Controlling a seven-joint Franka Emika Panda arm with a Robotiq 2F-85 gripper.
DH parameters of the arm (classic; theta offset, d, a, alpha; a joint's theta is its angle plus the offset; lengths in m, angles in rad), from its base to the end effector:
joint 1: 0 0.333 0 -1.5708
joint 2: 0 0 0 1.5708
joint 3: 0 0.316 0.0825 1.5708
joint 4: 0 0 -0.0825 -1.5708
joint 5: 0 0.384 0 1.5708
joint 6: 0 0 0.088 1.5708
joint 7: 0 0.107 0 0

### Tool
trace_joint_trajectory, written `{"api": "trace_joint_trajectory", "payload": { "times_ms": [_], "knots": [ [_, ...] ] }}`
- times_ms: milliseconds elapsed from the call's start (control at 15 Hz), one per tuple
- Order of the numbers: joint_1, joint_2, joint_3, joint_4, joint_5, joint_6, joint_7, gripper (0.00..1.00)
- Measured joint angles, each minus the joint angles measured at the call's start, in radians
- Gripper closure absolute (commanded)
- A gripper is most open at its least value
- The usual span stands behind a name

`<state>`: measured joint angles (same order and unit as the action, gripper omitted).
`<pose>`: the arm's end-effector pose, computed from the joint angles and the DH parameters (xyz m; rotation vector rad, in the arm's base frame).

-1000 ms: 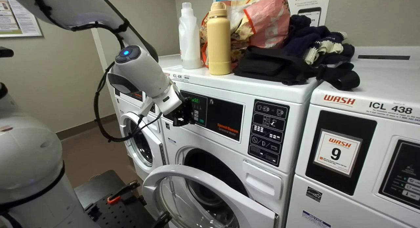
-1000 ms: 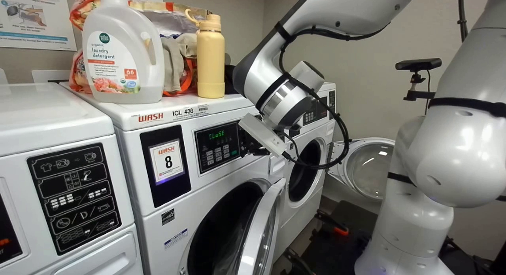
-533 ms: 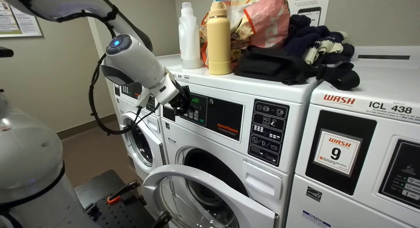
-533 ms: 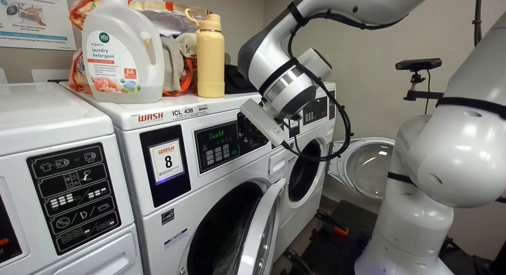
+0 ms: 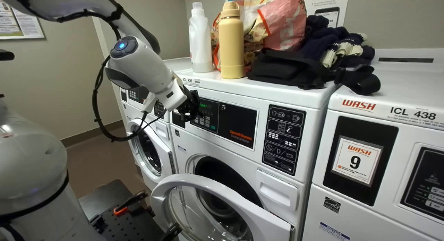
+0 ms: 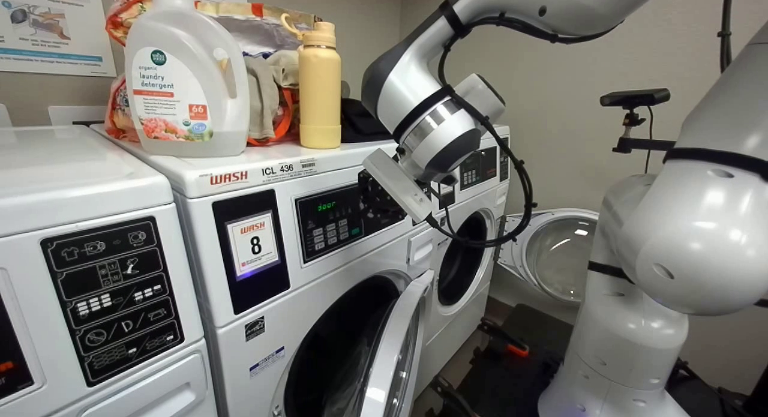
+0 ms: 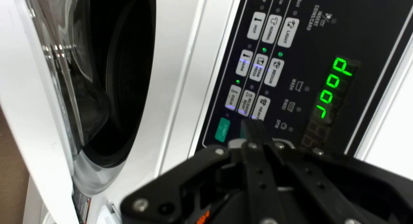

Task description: Press the button on the washing machine

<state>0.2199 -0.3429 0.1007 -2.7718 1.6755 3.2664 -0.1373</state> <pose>0.3535 0.0102 0.3457 -2.0864 1.5167 -0.7278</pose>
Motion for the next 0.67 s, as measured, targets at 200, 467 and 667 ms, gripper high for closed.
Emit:
{"api": "trace_joint_trajectory", "payload": {
  "times_ms": [200,467,667],
  "knots": [
    [-0.004,0.007,-0.013,0.001,-0.027,-0.04,0.0,1.0],
    [-0.02,0.061,-0.074,0.03,-0.06,-0.186,-0.037,1.0],
    [-0.037,0.173,-0.118,0.107,-0.057,-0.25,-0.118,1.0]
  ]
}}
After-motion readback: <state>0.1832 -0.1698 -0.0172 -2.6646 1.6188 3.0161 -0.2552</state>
